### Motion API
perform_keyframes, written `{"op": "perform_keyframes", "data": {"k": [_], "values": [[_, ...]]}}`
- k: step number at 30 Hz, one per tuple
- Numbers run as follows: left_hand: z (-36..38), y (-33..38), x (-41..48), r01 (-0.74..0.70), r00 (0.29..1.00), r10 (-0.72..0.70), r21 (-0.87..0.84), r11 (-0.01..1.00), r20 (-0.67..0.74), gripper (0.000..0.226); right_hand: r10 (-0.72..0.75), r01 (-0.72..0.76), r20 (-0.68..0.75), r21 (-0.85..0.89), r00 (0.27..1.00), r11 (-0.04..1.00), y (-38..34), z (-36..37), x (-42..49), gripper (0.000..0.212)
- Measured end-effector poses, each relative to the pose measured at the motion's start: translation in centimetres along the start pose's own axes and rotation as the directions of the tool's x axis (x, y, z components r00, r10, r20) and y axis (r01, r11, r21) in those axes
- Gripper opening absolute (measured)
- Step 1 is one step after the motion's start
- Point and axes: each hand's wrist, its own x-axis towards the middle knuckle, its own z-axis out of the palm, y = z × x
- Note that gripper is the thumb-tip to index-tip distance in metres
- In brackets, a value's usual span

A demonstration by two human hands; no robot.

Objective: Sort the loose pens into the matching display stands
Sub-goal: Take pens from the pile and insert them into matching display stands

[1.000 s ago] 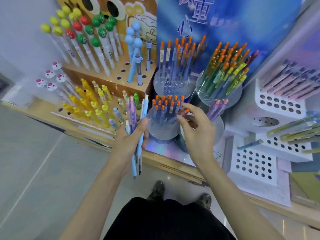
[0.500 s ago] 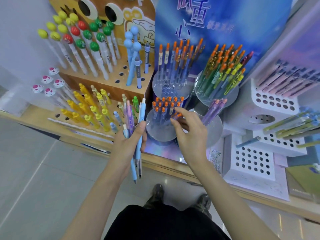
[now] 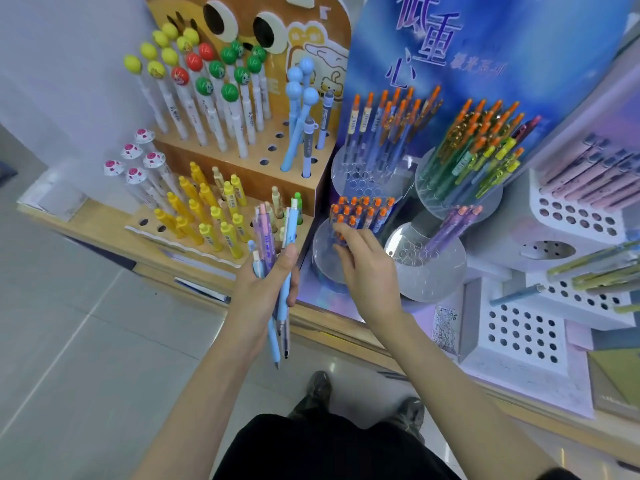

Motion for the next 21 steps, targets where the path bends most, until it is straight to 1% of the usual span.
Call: {"op": "perform_keyframes", "data": {"k": [2, 6, 10, 11, 13, 15, 16, 18, 19, 20, 21], "values": [[-0.1, 0.0, 0.0, -0.002, 1.0, 0.002, -0.008, 1.0, 0.004, 0.042, 0.032, -0.032, 0.015, 0.019, 0.999, 0.999, -0.3, 0.3, 0.3, 0.031], [0.0, 0.0, 0.1, 0.032, 0.999, -0.032, -0.021, 0.999, 0.004, 0.037, 0.188, -0.187, -0.002, 0.074, 0.982, 0.98, -0.5, 0.7, 0.5, 0.031], [0.2, -0.1, 0.4, 0.047, 0.999, -0.046, -0.032, 0.998, 0.023, 0.033, 0.221, -0.221, 0.003, 0.065, 0.975, 0.973, -1.0, 0.8, 0.7, 0.029], [0.3, -0.1, 0.6, 0.046, 0.999, -0.045, -0.028, 0.999, 0.023, 0.033, 0.225, -0.226, 0.024, 0.051, 0.974, 0.973, -1.0, 0.7, 0.9, 0.029], [0.4, -0.1, 0.8, 0.046, 0.999, -0.045, -0.013, 0.999, 0.024, 0.033, 0.237, -0.243, 0.119, 0.046, 0.964, 0.969, -1.0, -0.1, 1.6, 0.03], [0.5, -0.1, 1.1, 0.042, 0.999, -0.042, 0.002, 0.999, 0.024, 0.033, 0.242, -0.269, 0.213, 0.107, 0.946, 0.957, -0.7, -1.0, 2.5, 0.031], [0.6, -0.1, 1.3, 0.035, 0.999, -0.035, 0.014, 0.999, 0.021, 0.033, 0.248, -0.285, 0.228, 0.145, 0.942, 0.948, -0.7, -1.6, 2.7, 0.03], [1.0, -0.1, 1.8, 0.007, 1.0, -0.007, 0.046, 0.999, 0.001, 0.026, 0.261, -0.303, 0.204, 0.21, 0.943, 0.93, -0.8, -2.6, 2.8, 0.023], [1.4, 0.0, 2.2, -0.006, 1.0, 0.007, 0.05, 0.999, -0.015, 0.017, 0.261, -0.297, 0.18, 0.223, 0.949, 0.928, -0.7, -2.9, 2.8, 0.018], [1.7, 0.0, 2.5, -0.013, 0.999, 0.015, 0.05, 0.999, -0.03, 0.01, 0.254, -0.284, 0.155, 0.223, 0.955, 0.932, -0.6, -3.0, 2.9, 0.016], [2.0, 0.1, 2.9, -0.019, 0.999, 0.021, 0.053, 0.998, -0.043, 0.007, 0.244, -0.269, 0.137, 0.208, 0.96, 0.941, -0.6, -2.9, 3.0, 0.017]]}}
